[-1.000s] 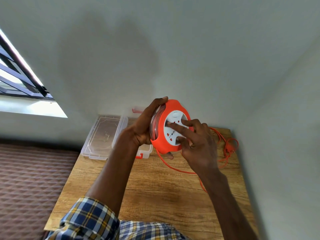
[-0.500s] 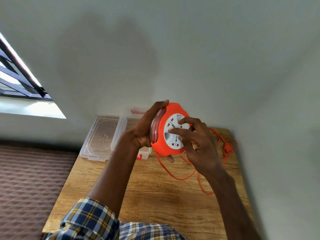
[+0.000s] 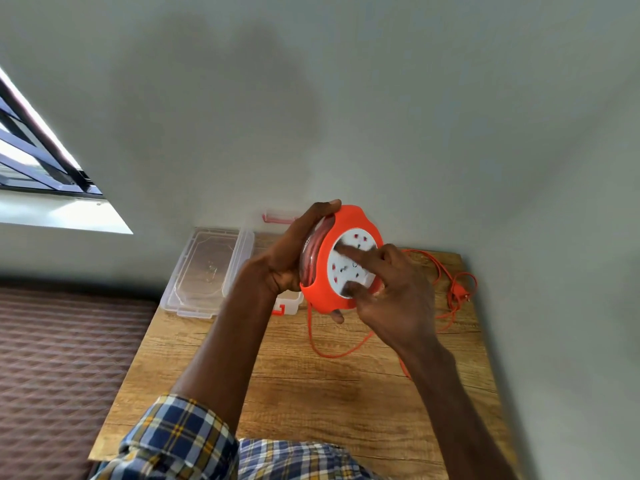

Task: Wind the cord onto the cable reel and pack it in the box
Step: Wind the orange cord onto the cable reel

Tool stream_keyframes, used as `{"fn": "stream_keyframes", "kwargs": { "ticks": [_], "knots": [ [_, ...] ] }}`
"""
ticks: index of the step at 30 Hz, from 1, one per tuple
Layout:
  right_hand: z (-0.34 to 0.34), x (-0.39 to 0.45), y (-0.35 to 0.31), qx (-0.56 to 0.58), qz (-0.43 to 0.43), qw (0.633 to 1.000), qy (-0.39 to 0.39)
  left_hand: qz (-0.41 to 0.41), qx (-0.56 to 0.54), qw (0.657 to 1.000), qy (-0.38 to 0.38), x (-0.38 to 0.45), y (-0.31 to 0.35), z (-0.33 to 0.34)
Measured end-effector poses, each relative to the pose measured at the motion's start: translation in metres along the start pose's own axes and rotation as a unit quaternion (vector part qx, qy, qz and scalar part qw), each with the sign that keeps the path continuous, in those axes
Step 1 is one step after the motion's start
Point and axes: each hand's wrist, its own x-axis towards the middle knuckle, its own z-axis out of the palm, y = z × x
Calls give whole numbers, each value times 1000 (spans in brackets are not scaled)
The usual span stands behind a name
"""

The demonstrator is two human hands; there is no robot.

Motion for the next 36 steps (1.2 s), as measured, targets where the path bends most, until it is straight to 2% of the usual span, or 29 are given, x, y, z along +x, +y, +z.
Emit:
{"fn": "stream_keyframes", "kwargs": {
  "ticks": [2, 5, 8, 10, 13, 18, 22, 26, 31, 36],
  "knots": [
    [4, 1, -11, 9, 74, 996, 38, 6, -3, 1000, -6, 1, 0, 1],
    [5, 6, -18, -19, 93, 994, 61, 13, -17, 1000, -10, 0, -4, 1],
    [2, 6, -15, -21, 57, 995, 74, 17, -28, 999, -9, -1, -4, -2],
    [-1, 6, -7, -10, -11, 997, 76, 14, -33, 999, -15, -1, -3, -3],
    [-5, 9, 10, 5, -105, 994, 3, 6, -35, 999, -22, -1, -2, -5],
    [-6, 11, 17, 7, -144, 988, -56, 2, -34, 999, -32, -3, -2, -9],
    [-4, 12, 16, -10, -121, 991, -48, 2, -37, 999, -14, -2, -3, -8],
    [2, 7, 14, -32, -111, 993, -6, -4, -26, 1000, -13, -3, 0, -7],
    [5, 5, 8, -9, -98, 995, 28, 5, -11, 1000, -13, -4, 4, -4],
    [1, 4, -4, 20, 13, 1000, 16, 6, -13, 1000, 4, -3, 3, -6]
  ]
}}
